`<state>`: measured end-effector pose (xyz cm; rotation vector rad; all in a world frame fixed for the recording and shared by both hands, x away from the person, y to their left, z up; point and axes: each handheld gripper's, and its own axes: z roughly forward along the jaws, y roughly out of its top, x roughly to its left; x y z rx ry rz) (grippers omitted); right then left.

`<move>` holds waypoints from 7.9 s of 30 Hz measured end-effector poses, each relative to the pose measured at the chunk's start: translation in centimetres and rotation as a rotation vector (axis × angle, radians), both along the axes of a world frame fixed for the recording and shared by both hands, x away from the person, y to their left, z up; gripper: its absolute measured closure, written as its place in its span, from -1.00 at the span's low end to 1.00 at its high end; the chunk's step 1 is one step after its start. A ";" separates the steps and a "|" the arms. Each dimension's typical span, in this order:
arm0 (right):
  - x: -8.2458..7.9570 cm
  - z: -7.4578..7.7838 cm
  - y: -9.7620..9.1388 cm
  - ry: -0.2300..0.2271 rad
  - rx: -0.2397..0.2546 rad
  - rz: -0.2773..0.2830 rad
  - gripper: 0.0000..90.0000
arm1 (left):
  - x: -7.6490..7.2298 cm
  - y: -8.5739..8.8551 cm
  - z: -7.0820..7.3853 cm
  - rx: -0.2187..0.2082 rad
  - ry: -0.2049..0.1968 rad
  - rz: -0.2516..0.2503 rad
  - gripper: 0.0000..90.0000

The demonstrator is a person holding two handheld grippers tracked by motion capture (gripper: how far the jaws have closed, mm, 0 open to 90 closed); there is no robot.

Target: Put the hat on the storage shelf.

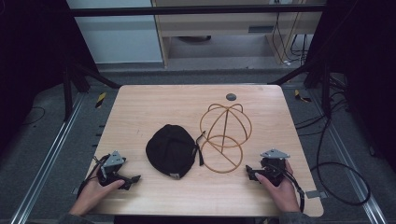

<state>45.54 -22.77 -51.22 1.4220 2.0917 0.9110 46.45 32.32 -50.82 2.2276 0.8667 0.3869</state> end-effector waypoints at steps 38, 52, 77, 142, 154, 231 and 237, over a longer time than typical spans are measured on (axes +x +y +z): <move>0.0 0.0 0.0 -0.002 -0.002 0.002 -0.89 | 3.4 -7.5 12.1 0.118 -0.035 -0.177 -0.89; 0.0 0.0 0.0 -0.002 -0.003 0.002 -0.89 | 6.6 -11.9 15.1 0.214 0.003 -0.230 -0.83; 0.0 0.0 0.0 -0.001 -0.002 0.002 -0.89 | 9.2 -14.1 14.6 0.284 0.082 -0.238 -0.55; 0.0 0.0 0.0 -0.001 -0.002 0.003 -0.89 | 1.7 -9.2 20.7 0.211 -0.056 -0.301 0.66; 0.0 0.0 0.0 -0.002 -0.003 0.004 -0.89 | -0.6 -8.8 23.2 0.201 -0.123 -0.303 0.66; 0.0 0.0 0.1 0.003 0.003 -0.003 -0.90 | -1.7 -20.8 35.5 0.152 -0.378 -0.440 0.66; 0.0 0.0 0.1 0.004 0.003 -0.003 -0.90 | -1.6 -21.8 35.4 0.166 -0.385 -0.450 0.66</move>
